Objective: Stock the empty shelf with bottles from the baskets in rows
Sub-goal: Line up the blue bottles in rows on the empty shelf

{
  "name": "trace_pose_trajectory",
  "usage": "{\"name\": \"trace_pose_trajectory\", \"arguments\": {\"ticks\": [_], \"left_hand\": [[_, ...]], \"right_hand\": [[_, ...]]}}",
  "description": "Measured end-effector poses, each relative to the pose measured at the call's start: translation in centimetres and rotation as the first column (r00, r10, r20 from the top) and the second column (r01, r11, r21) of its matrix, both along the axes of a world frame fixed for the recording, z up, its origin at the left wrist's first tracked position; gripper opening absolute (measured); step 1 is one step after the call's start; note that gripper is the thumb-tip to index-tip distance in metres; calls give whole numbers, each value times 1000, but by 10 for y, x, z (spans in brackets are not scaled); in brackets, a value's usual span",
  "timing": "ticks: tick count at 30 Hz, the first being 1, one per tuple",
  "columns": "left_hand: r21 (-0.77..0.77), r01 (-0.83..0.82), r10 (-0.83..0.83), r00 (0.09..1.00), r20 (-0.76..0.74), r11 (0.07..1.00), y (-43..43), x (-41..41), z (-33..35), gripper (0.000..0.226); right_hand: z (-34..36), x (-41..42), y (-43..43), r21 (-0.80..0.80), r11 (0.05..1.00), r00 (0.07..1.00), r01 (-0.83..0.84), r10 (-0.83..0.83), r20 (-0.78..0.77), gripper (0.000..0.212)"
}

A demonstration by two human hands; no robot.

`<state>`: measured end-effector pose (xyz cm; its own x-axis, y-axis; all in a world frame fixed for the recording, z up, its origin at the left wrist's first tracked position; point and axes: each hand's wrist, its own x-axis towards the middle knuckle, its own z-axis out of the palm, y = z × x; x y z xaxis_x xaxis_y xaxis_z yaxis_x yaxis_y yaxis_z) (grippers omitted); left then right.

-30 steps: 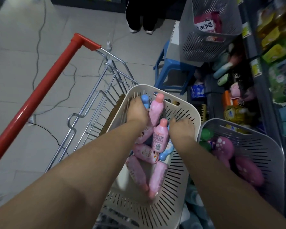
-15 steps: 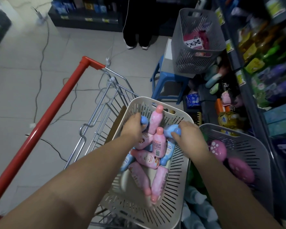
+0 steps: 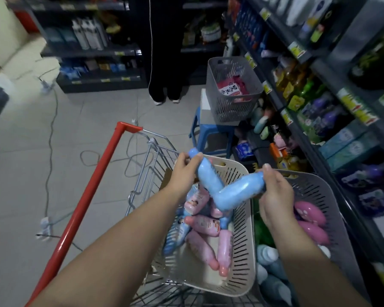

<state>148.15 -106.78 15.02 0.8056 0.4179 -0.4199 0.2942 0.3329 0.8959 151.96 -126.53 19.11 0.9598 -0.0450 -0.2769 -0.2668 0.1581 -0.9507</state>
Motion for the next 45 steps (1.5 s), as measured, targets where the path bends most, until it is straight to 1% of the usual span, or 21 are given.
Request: {"name": "trace_pose_trajectory", "arguments": {"ticks": [2, 5, 7, 9, 11, 13, 16, 17, 19, 20, 22, 23, 26, 28, 30, 33, 36, 37, 39, 42, 45], "left_hand": [[-215, 79, -95, 993, -66, 973, 2, 1, 13, 63], [-406, 138, -200, 973, -114, 903, -1, 1, 37, 70], [-501, 129, -221, 967, -128, 856, -5, -3, 49, 59], [-569, 136, -237, 965, -108, 811, -12, -9, 59, 43], [-611, 139, -268, 955, -124, 779, -22, -14, 64, 40], [-622, 157, -315, 937, -152, 767, -35, -20, 63, 50], [-601, 276, -449, 880, -157, 750, -61, -30, 62, 54], [-608, 310, -483, 864, -140, 731, -69, -34, 62, 52], [-614, 393, -552, 829, -85, 685, -84, -39, 62, 36], [-611, 440, -588, 807, -53, 658, -89, -42, 65, 32], [-591, 543, -676, 737, -6, 597, -97, -45, 71, 39], [-577, 584, -707, 707, 16, 571, -102, -46, 76, 35], [-532, 700, -789, 607, 93, 476, -124, -45, 95, 27], [-485, 746, -806, 577, 130, 456, -142, -42, 103, 26], [-444, 782, -818, 551, 166, 438, -160, -42, 104, 32], [-442, 821, -879, 458, 134, 361, -199, -52, 107, 35], [-431, 856, -908, 385, 167, 285, -249, -69, 104, 60], [-414, 869, -913, 368, 178, 270, -267, -76, 104, 60], [-409, 873, -917, 360, 174, 265, -299, -91, 107, 52], [-409, 879, -929, 334, 160, 246, -342, -106, 110, 53], [-417, 885, -938, 301, 169, 209, -384, -125, 111, 53]], "right_hand": [[16, -4, 8, 86, 995, 995, 56, -49, -84, 30], [40, -10, 17, 221, 975, 962, 35, 27, -271, 53], [51, -19, 19, 254, 967, 938, 6, 82, -337, 55], [54, -31, 14, 214, 977, 916, -1, 87, -391, 57], [53, -44, 3, 242, 970, 879, -27, 139, -457, 68], [53, -57, -10, 285, 957, 823, -54, 205, -530, 77], [55, -74, -34, 297, 952, 803, -68, 229, -551, 75], [55, -79, -43, 271, 960, 810, -63, 208, -549, 76], [57, -87, -57, 238, 970, 827, -47, 171, -535, 75], [60, -91, -63, 232, 972, 834, -26, 149, -532, 72], [62, -100, -77, 232, 972, 849, 27, 101, -519, 73], [67, -105, -84, 225, 973, 858, 48, 75, -509, 73], [75, -113, -111, 252, 961, 883, 113, 19, -469, 58], [78, -119, -131, 226, 957, 867, 181, -47, -496, 58], [82, -128, -154, 210, 949, 855, 234, -98, -510, 62], [91, -144, -196, 161, 930, 845, 332, -216, -490, 68], [104, -164, -244, 68, 895, 813, 441, -366, -453, 65], [107, -172, -260, 45, 890, 806, 455, -389, -445, 67], [113, -190, -290, 84, 883, 804, 463, -378, -458, 72], [117, -219, -330, 225, 867, 811, 446, -285, -511, 76], [127, -254, -367, 269, 861, 826, 433, -258, -502, 54]]}}
